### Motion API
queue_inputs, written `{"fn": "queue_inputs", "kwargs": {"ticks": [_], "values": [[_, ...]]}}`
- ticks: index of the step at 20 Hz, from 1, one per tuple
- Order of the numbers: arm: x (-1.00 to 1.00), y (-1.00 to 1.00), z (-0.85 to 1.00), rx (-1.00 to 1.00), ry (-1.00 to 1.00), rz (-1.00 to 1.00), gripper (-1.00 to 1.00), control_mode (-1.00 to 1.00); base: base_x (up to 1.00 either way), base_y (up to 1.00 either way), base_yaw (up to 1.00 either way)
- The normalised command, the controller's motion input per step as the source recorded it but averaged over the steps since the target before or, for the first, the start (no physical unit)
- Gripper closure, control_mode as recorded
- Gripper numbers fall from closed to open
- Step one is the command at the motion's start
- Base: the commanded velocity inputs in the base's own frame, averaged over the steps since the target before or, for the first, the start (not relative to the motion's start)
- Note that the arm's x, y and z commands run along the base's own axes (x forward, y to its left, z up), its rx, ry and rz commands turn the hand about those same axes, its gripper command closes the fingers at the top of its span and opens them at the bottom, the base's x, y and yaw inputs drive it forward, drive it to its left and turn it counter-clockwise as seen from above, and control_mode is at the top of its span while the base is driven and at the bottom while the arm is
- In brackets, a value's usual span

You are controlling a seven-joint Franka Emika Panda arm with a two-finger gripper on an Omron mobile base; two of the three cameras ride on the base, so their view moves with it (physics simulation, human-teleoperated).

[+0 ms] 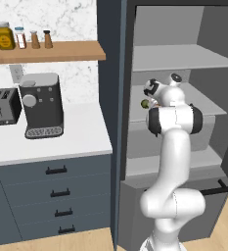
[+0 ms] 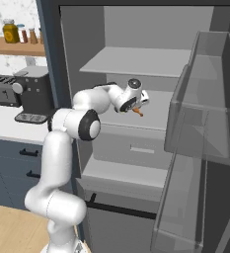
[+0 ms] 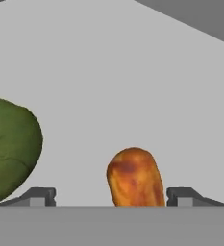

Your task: Place one lime and one chicken drumstick in each tupperware on the nearby counter, to pack two identical lunches.

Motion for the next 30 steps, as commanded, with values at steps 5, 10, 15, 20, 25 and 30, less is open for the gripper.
{"fn": "queue_inputs", "kwargs": {"ticks": [5, 10, 15, 20, 25, 30], "values": [[0.22, -0.03, -0.42, -0.08, 0.00, 0.04, 1.00, -1.00, 0.00, 0.00, 0.00], [-0.07, -0.40, -0.26, -0.07, 0.00, 0.03, 1.00, -1.00, 0.00, 0.00, 0.00], [-0.61, -0.52, 0.03, 0.00, -0.02, 0.00, 1.00, -1.00, 0.00, 0.00, 0.00], [-0.99, -0.15, 0.32, 0.10, 0.00, 0.00, 1.00, -1.00, 0.00, 0.00, 0.00], [-1.00, 0.32, 0.20, 0.05, -0.05, 0.00, 1.00, -1.00, 0.00, 0.00, 0.00], [-1.00, 0.49, 0.18, -0.02, -0.12, 0.00, 1.00, -1.00, 0.00, 0.00, 0.00]]}}
